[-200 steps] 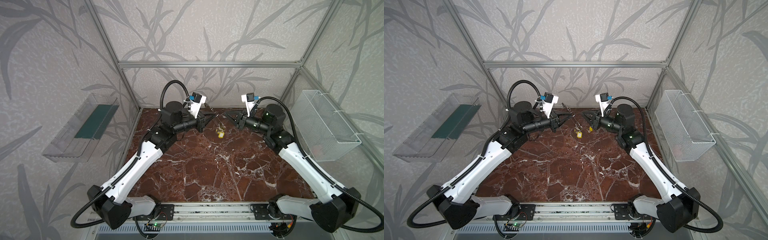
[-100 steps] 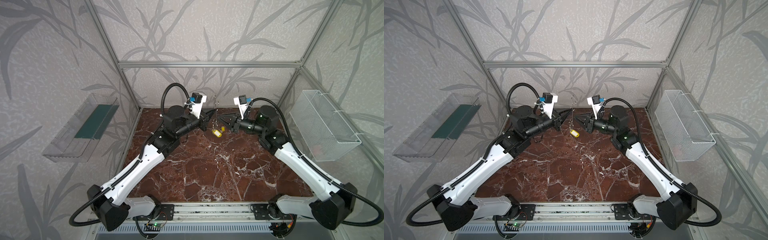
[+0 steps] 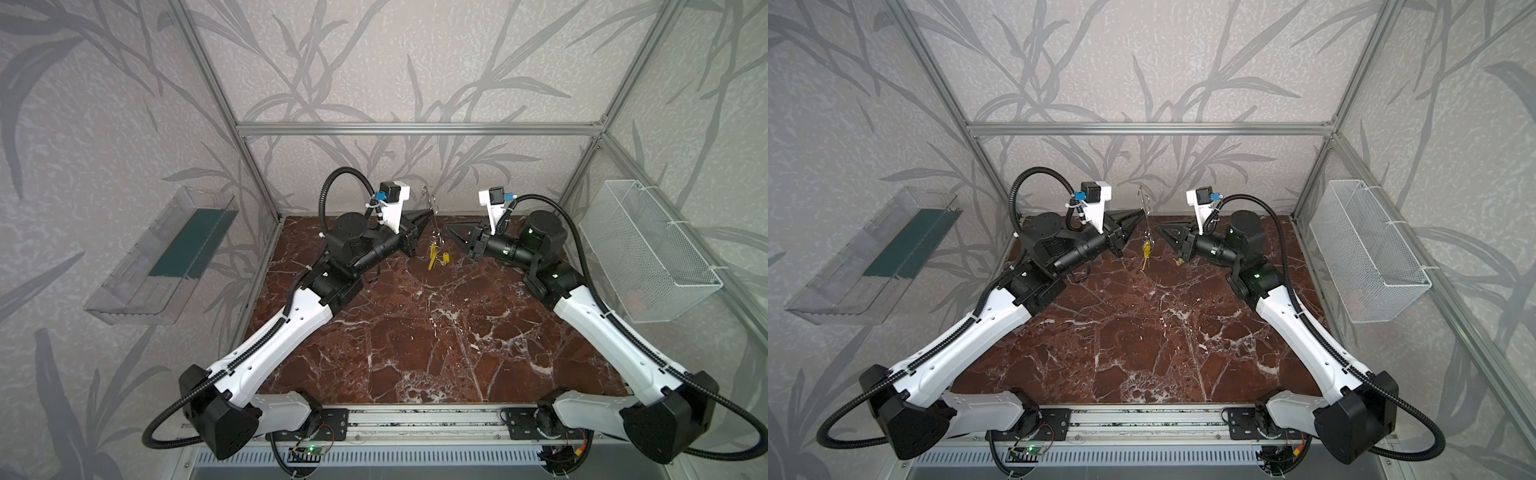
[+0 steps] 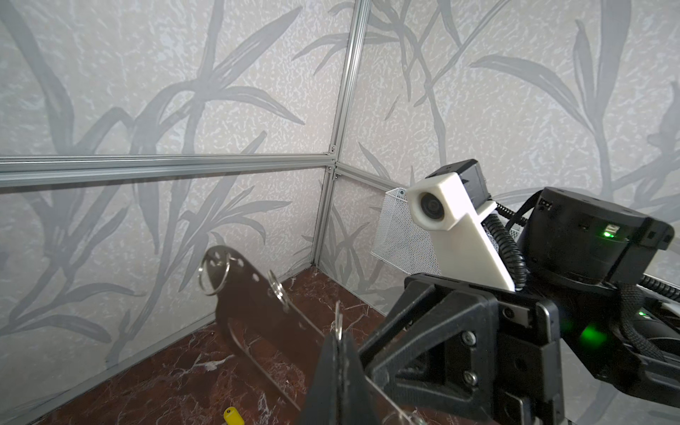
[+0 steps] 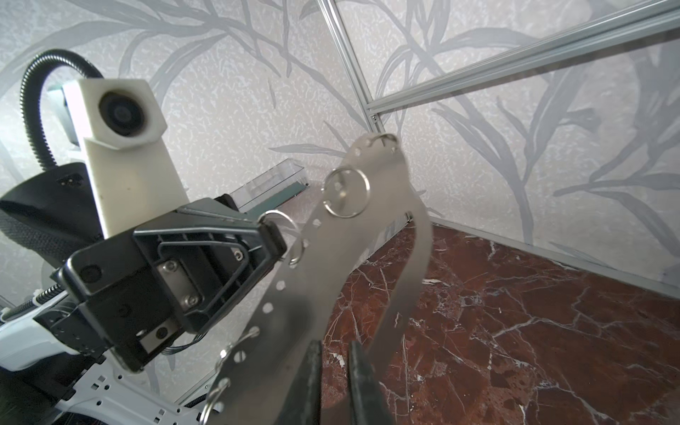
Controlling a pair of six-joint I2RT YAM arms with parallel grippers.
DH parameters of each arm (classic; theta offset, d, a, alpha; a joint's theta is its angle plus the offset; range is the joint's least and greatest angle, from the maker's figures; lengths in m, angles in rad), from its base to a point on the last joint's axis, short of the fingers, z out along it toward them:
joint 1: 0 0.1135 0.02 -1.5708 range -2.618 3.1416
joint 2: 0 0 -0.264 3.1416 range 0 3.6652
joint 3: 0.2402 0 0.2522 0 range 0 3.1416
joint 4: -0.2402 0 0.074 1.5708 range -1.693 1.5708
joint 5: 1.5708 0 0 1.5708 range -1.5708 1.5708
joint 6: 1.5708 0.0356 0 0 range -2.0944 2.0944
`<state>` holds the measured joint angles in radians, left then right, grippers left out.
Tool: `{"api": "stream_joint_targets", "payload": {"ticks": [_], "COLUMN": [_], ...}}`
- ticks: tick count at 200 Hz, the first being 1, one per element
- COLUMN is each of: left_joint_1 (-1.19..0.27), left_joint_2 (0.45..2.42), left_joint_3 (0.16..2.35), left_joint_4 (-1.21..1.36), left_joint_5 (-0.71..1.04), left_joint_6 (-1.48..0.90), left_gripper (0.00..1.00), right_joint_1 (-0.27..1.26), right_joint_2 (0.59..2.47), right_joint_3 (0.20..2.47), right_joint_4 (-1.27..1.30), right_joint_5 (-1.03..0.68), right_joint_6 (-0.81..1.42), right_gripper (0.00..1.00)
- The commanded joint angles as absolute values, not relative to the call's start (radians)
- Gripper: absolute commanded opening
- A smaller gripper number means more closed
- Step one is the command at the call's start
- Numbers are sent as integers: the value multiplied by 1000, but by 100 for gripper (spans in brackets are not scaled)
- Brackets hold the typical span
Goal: Put the keys on the keyring
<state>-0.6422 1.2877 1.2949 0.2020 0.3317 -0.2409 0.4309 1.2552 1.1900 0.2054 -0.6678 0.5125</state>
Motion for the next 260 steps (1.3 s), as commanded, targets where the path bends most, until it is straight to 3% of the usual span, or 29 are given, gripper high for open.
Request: {"api": "stream_joint_targets", "payload": {"ticks": [1,35,124,195,251,260], "left_joint_1": [-648,-648,-648,-648,-648,-649], "left_joint_2": [1295,1314,1326,1331,1347,1349], "left_joint_3": [1286,1298,1311,1320,1340,1343], "left_joint_4": [323,349,352,328,303,298], "left_joint_5": [369,397,437,454,483,485], "left_joint_6": [-275,-290,-310,-314,-334,-336], "left_gripper": [0,0,0,0,0,0], "right_joint_1": [428,427,427,427,429,428], "right_joint_2": [1236,1255,1298,1318,1316,1316], "right_joint_3": [1199,1236,1261,1271,1269,1267], "right_joint_4": [301,320,403,421,448,456], "right_joint_5": [-678,-700,-718,-722,-739,-742], "right_joint_6": [577,608,688,713,722,725], "right_gripper": [19,25,24,16,16,12]}}
